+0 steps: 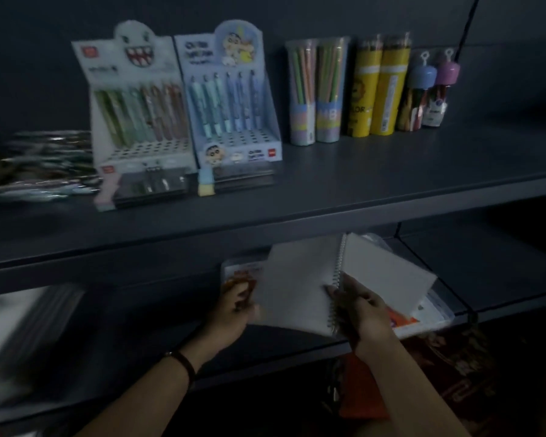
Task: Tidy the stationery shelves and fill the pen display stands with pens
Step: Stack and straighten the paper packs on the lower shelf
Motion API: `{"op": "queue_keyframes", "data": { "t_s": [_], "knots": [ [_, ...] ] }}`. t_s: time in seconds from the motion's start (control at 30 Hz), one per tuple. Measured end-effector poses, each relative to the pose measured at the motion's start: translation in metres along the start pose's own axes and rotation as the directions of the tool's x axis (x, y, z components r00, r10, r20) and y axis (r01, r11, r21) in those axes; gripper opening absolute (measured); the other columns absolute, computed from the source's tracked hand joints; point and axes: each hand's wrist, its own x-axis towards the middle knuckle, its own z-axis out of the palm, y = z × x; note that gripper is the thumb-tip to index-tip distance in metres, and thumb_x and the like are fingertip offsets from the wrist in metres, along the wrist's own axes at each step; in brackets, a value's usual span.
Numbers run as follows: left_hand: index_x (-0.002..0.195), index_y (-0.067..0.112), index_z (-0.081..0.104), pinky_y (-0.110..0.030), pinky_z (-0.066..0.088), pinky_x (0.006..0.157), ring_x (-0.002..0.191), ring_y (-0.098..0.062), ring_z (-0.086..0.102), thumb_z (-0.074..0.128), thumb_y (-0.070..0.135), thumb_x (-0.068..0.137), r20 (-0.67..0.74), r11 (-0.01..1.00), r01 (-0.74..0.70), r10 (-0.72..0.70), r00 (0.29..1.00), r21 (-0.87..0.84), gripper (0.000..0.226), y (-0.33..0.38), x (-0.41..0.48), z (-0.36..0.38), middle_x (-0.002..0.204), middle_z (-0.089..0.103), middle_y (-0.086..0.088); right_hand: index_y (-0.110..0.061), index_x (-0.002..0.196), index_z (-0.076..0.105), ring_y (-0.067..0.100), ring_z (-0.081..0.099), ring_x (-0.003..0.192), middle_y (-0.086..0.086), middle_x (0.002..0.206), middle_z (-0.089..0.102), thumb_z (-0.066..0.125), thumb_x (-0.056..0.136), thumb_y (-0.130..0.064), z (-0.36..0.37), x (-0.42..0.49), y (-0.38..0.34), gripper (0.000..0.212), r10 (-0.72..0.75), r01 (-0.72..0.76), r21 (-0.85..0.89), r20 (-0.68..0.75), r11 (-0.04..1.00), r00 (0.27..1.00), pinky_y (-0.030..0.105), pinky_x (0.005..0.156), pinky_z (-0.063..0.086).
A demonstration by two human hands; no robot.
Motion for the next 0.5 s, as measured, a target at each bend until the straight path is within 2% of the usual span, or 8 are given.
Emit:
{"op": "queue_keyframes", "data": {
  "t_s": [0.07, 0.13, 0.2, 0.27, 0.3, 0.37, 0.43, 0.5],
  "knots": [
    [0.112, 0.046, 0.058, -0.013, 0.053, 0.073, 0.09, 0.007, 0.069, 0.065, 0.002, 0.1, -0.038, 1.0, 0.025, -0.026, 0.999, -0.014, 0.046, -0.019, -0.013, -0.024, 0.111, 0.069, 0.012, -0.017, 0.124, 0.073, 0.03, 0.073, 0.09, 0.013, 0.107, 0.08, 0.072, 0.091, 0.004, 0.029, -0.005, 0.008, 0.039, 0.021, -0.016, -0.052, 0.087, 0.999, 0.996, 0.04, 0.078, 0.06],
    [0.133, 0.033, 0.063, -0.021, 0.059, 0.084, 0.101, -0.001, 0.072, 0.07, 0.004, 0.097, -0.127, 0.999, 0.047, -0.046, 0.991, 0.0, 0.047, -0.04, -0.024, -0.047, 0.114, 0.073, 0.006, -0.017, 0.128, 0.071, 0.021, 0.074, 0.072, 0.008, 0.099, 0.079, 0.071, 0.091, 0.005, 0.059, -0.008, 0.018, 0.043, 0.033, -0.021, -0.101, 0.119, 0.995, 0.992, 0.028, 0.059, 0.059],
    [0.147, 0.023, 0.058, -0.034, 0.058, 0.098, 0.112, -0.013, 0.07, 0.072, 0.009, 0.095, -0.182, 0.997, 0.07, -0.072, 0.981, -0.016, 0.055, -0.059, -0.037, -0.072, 0.125, 0.072, 0.003, -0.013, 0.134, 0.067, 0.013, 0.067, 0.06, 0.009, 0.093, 0.077, 0.072, 0.091, 0.006, 0.087, -0.012, 0.033, 0.047, 0.038, -0.013, -0.163, 0.152, 0.987, 0.988, 0.021, 0.05, 0.051],
    [0.15, 0.021, 0.055, -0.024, 0.057, 0.094, 0.109, -0.006, 0.069, 0.074, 0.009, 0.095, -0.241, 0.998, 0.063, -0.068, 0.968, -0.027, 0.06, -0.072, -0.052, -0.1, 0.123, 0.071, 0.007, -0.007, 0.138, 0.063, 0.009, 0.065, 0.057, 0.013, 0.092, 0.073, 0.072, 0.092, 0.007, 0.117, -0.017, 0.049, 0.048, 0.054, -0.007, -0.218, 0.211, 0.976, 0.976, 0.019, 0.048, 0.05],
    [0.15, 0.021, 0.055, -0.013, 0.054, 0.087, 0.104, 0.002, 0.067, 0.074, 0.008, 0.094, -0.255, 0.997, 0.062, -0.071, 0.964, -0.043, 0.061, -0.078, -0.061, -0.113, 0.121, 0.071, 0.011, -0.006, 0.137, 0.063, 0.006, 0.065, 0.055, 0.013, 0.09, 0.072, 0.071, 0.092, 0.008, 0.132, -0.02, 0.056, 0.047, 0.065, -0.002, -0.246, 0.25, 0.969, 0.966, 0.019, 0.048, 0.051],
    [0.148, 0.021, 0.053, -0.007, 0.051, 0.08, 0.099, 0.012, 0.067, 0.078, 0.003, 0.091, -0.248, 0.996, 0.066, -0.077, 0.966, -0.052, 0.065, -0.095, -0.078, -0.142, 0.118, 0.068, 0.016, -0.01, 0.137, 0.065, 0.005, 0.072, 0.068, 0.006, 0.096, 0.077, 0.071, 0.091, 0.008, 0.159, -0.025, 0.07, 0.05, 0.059, 0.061, -0.327, 0.345, 0.943, 0.937, 0.018, 0.058, 0.056],
    [0.151, 0.024, 0.049, -0.015, 0.054, 0.091, 0.11, 0.011, 0.066, 0.09, 0.017, 0.081, -0.262, 0.998, 0.057, -0.064, 0.963, -0.036, 0.081, -0.116, -0.093, -0.174, 0.127, 0.068, 0.017, -0.024, 0.141, 0.064, 0.003, 0.074, 0.086, -0.007, 0.107, 0.08, 0.077, 0.088, 0.002, 0.183, -0.03, 0.084, 0.061, 0.016, 0.213, -0.466, 0.439, 0.859, 0.898, 0.02, 0.074, 0.057],
    [0.15, 0.038, 0.046, -0.03, 0.053, 0.105, 0.127, 0.0, 0.06, 0.094, 0.046, 0.063, -0.288, 0.996, 0.091, -0.092, 0.953, -0.02, 0.1, -0.136, -0.11, -0.205, 0.136, 0.063, 0.023, -0.041, 0.141, 0.062, 0.003, 0.072, 0.078, -0.012, 0.099, 0.081, 0.081, 0.086, -0.003, 0.208, -0.036, 0.1, 0.069, 0.03, 0.32, -0.591, 0.505, 0.74, 0.863, 0.028, 0.073, 0.059]
  ]
}}
